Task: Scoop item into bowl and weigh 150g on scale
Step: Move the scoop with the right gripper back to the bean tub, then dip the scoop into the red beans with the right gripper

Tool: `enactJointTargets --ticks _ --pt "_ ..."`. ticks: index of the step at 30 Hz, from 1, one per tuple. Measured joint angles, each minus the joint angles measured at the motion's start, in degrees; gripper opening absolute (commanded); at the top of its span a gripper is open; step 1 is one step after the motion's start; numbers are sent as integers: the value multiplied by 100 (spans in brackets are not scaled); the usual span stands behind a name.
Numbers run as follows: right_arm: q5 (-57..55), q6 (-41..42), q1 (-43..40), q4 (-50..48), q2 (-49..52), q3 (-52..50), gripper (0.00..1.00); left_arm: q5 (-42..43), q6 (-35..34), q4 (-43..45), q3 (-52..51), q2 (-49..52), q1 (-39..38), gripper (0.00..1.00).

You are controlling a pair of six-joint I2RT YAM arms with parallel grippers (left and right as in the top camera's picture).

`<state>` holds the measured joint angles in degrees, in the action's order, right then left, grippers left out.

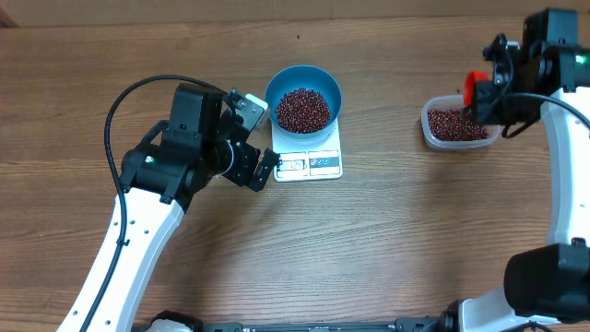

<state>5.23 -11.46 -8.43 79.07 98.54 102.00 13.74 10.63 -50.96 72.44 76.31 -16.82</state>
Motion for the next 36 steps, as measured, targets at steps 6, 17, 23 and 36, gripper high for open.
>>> enactJointTargets --ticks 6,17,23,36 --pt "164 -168 -361 -793 24 -1001 4 0 0 0 0 0 0 100" --pt "210 -501 -380 -1427 793 -1620 4 0 0 0 0 0 -2 99" --pt "291 -529 -365 -1615 1019 -1620 4 0 0 0 0 0 -2 99" --pt "767 -527 -125 -1591 1156 -1617 4 0 2 0 0 0 -2 100"
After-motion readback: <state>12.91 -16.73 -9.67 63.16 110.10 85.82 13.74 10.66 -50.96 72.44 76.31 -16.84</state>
